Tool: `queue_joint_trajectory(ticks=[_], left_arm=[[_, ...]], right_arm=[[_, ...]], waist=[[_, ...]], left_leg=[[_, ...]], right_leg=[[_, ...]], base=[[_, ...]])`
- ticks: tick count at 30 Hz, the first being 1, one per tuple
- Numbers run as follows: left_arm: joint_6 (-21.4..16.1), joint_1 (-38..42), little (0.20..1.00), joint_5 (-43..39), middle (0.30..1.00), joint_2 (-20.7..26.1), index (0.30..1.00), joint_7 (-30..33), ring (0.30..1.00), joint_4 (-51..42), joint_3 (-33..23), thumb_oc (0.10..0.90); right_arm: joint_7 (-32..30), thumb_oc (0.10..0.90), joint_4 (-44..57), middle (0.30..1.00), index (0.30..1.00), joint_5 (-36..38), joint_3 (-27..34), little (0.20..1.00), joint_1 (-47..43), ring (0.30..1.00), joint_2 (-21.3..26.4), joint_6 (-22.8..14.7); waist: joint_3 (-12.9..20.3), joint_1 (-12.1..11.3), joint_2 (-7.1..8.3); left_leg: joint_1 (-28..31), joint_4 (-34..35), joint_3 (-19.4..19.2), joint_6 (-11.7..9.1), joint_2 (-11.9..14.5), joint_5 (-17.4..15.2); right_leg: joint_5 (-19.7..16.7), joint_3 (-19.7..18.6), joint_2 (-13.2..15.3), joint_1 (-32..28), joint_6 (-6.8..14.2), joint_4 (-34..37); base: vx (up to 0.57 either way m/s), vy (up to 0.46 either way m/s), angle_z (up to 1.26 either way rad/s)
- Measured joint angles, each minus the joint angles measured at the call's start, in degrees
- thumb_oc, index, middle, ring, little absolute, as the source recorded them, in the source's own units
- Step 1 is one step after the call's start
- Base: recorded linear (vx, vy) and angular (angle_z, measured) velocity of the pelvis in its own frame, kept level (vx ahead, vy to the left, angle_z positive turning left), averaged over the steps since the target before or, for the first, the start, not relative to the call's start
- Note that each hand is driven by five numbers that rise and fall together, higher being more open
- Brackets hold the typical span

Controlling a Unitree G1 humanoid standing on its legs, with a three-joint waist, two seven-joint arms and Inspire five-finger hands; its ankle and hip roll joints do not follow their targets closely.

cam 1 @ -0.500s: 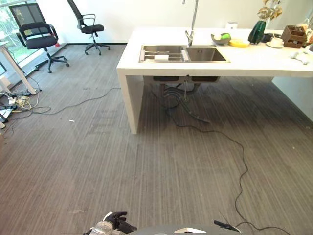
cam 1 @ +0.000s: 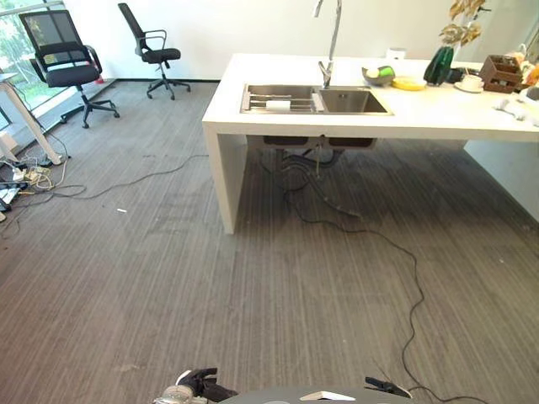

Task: Place the dishes in the dishwasher.

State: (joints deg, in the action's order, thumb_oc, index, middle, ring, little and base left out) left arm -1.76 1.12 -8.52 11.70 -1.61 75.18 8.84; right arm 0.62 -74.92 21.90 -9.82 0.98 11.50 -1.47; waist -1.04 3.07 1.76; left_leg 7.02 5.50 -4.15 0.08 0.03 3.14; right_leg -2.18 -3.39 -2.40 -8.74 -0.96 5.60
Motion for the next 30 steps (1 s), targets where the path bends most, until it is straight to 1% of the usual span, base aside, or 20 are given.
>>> queue_joint_trajectory(ticks=[4,8,13,19,21,23,26,29,30], left_arm=[[0.00,0.01,0.900,-0.55,0.900,-0.09,0.900,0.19,0.900,-0.54,0.19,0.800],[-0.25,-0.02,0.900,-0.97,0.900,-0.34,0.900,1.34,0.900,-2.09,2.09,0.800],[-0.59,-0.27,0.900,-1.00,0.900,-0.37,0.900,2.67,0.900,-1.88,1.47,0.800],[-0.72,-0.22,0.900,-0.99,0.900,-0.39,0.900,2.82,0.900,-1.89,1.45,0.800],[-0.74,-0.34,0.900,-0.97,0.900,-0.38,0.900,2.81,0.900,-1.88,1.43,0.800],[-0.76,-0.15,0.900,-0.96,0.900,-0.37,0.900,2.81,0.900,-1.87,1.43,0.800],[-0.74,-0.10,0.900,-0.95,0.900,-0.33,0.900,2.91,0.900,-1.87,1.42,0.800],[-0.75,0.31,0.900,-0.95,0.900,-0.24,0.900,3.01,0.900,-1.91,1.45,0.800],[-0.72,0.48,0.900,-0.97,0.900,-0.15,0.900,3.06,0.900,-2.32,1.76,0.800]], right_arm=[[-0.13,0.800,0.85,0.900,0.900,-1.59,-0.32,0.900,-0.28,0.900,-0.08,-0.06],[-1.30,0.800,1.53,0.900,0.900,-1.66,-0.33,0.900,-0.33,0.900,-0.04,-0.11],[-2.50,0.800,1.60,0.900,0.900,-3.96,-0.42,0.900,-0.21,0.900,0.19,-1.04],[-2.37,0.800,1.46,0.900,0.900,-3.96,-0.77,0.900,-0.09,0.900,0.01,-1.13],[-2.09,0.800,0.99,0.900,0.900,-3.97,-1.52,0.900,-0.01,0.900,-0.02,-1.18],[-1.90,0.800,0.46,0.900,0.900,-3.97,-1.71,0.900,-0.03,0.900,-0.04,-1.18],[-1.94,0.800,0.39,0.900,0.900,-3.97,-1.68,0.900,-0.13,0.900,0.07,-1.19],[-1.95,0.800,0.39,0.900,0.900,-3.96,-2.59,0.900,-0.19,0.900,0.10,-1.23],[-1.98,0.800,0.45,0.900,0.900,-3.91,-2.58,0.900,-0.28,0.900,0.12,-1.31]], waist=[[0.10,-0.09,0.15],[0.09,-0.31,0.14],[-0.01,-0.41,0.17],[-0.16,-0.84,0.03],[-0.32,-0.94,-0.20],[-0.26,-1.10,-0.08],[-0.92,-1.58,-0.52],[-1.74,-2.55,-0.55],[-2.26,-2.72,-0.53]], left_leg=[[-0.02,0.00,0.01,-0.01,-0.01,-0.01],[-0.10,-0.01,0.10,0.14,0.02,0.11],[-0.16,-0.04,0.30,0.14,0.11,0.17],[-0.36,-0.01,0.75,-0.16,0.15,0.10],[-0.97,-0.01,1.53,-0.35,0.11,0.14],[-1.10,-0.01,2.00,-0.48,0.08,0.27],[-1.39,-0.26,2.11,-0.53,0.16,0.48],[-2.09,-0.88,2.28,-0.72,0.30,0.51],[-2.63,-0.94,2.73,-0.73,0.27,0.76]], right_leg=[[0.00,0.02,0.01,0.00,0.00,0.00],[0.00,0.10,-0.04,0.02,0.00,0.00],[0.01,0.32,-0.14,0.04,-0.01,0.04],[0.03,0.84,-0.19,0.08,-0.04,0.21],[0.10,1.48,-0.20,0.06,-0.12,0.19],[0.14,1.93,-0.19,0.36,-0.18,0.21],[0.11,2.02,-0.27,0.62,-0.19,0.21],[0.06,2.21,-0.40,1.04,-0.27,0.20],[-0.10,2.88,-0.41,0.97,-0.52,-0.01]], base=[[0.00,0.000,0.00],[0.00,-0.008,0.00],[0.00,0.000,0.00],[0.00,-0.011,0.02],[0.00,-0.016,0.16],[0.00,-0.012,0.15],[0.00,-0.005,0.02],[-0.02,0.017,0.04],[-0.03,0.041,0.22]])
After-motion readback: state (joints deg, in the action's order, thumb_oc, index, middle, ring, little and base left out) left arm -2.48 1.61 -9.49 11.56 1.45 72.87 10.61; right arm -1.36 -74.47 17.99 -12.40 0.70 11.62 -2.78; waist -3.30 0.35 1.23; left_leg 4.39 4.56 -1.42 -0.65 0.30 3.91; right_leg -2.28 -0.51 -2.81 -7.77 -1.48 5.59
